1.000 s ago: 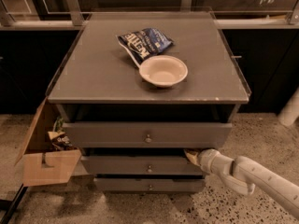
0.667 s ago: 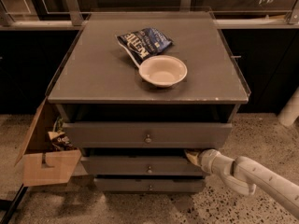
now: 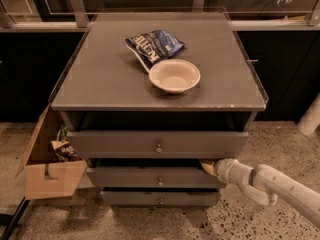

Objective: Open middle drawer

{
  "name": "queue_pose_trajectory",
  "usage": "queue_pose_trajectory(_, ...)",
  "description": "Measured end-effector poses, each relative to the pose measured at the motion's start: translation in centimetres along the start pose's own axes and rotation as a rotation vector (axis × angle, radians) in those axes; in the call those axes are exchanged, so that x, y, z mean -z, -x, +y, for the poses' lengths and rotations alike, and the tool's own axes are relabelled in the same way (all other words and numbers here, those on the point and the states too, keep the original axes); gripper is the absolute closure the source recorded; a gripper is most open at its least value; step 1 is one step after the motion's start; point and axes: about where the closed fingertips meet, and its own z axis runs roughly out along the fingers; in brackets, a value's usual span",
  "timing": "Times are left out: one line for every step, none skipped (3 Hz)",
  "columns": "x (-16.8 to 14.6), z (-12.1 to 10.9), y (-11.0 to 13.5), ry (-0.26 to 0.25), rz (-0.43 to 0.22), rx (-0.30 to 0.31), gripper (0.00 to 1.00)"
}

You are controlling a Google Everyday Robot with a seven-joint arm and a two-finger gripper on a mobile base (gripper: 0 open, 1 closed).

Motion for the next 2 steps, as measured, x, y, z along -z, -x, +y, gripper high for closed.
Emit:
queue_pose_trajectory(0.04, -0.07, -0.08, 0.001, -0.001, 0.009, 1.00)
queue_pose_trajectory(0.02, 0.00, -0.26, 0.001, -0.001, 0.009, 1.00)
